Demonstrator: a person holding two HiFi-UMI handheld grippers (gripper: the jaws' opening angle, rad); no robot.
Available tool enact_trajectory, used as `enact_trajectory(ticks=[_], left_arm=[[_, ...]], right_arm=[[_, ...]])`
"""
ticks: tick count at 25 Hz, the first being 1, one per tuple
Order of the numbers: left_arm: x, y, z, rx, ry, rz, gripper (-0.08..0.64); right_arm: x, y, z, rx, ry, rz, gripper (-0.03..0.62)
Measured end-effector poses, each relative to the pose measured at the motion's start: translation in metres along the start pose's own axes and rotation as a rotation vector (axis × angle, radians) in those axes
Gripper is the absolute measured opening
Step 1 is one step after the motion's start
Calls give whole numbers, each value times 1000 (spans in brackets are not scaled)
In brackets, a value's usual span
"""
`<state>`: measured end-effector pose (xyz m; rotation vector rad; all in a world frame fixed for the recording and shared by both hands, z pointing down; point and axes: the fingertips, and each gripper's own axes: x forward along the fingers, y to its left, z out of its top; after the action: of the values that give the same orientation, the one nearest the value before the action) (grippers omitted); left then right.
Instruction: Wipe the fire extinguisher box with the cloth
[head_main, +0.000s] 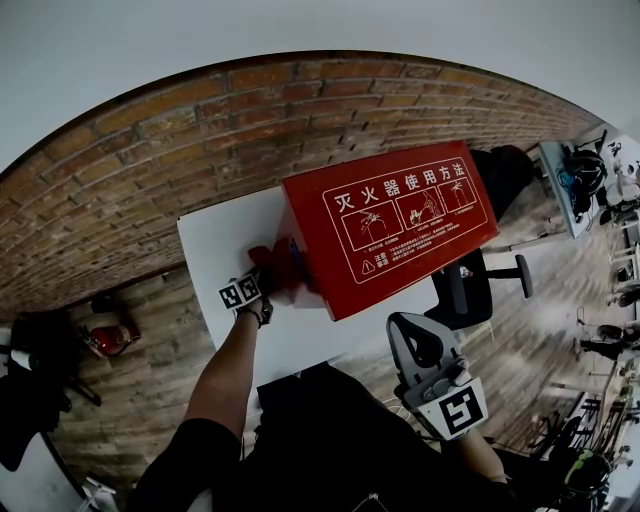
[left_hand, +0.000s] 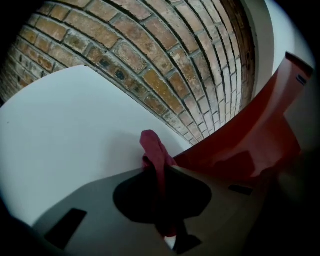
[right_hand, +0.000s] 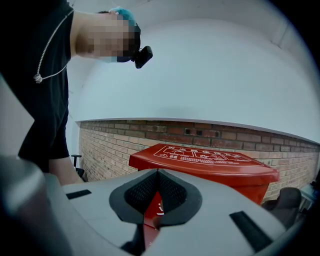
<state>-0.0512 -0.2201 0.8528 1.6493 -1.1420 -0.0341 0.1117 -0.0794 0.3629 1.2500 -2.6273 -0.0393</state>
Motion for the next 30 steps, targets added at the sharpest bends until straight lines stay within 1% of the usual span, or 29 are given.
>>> enact_trajectory(ticks=[5,12,19,26,30], left_arm=[[-1,3,-1,50,-6,38,87],[-1,6,-7,-3,-19,36,87],[-7,4,-16,-23,-29,33,87],[-13,0,-27,-20,-10,21,87],[-16,0,-34,-34,-8,19,87]], right_arm=[[-1,1,-2,2,4,-1,20],[-3,4,-5,3,8,0,20],[-4,10,-3,4,2,9,20],[-7,15,-4,9,-3,12,20],[-10,17,-5,9,-1,13,20]])
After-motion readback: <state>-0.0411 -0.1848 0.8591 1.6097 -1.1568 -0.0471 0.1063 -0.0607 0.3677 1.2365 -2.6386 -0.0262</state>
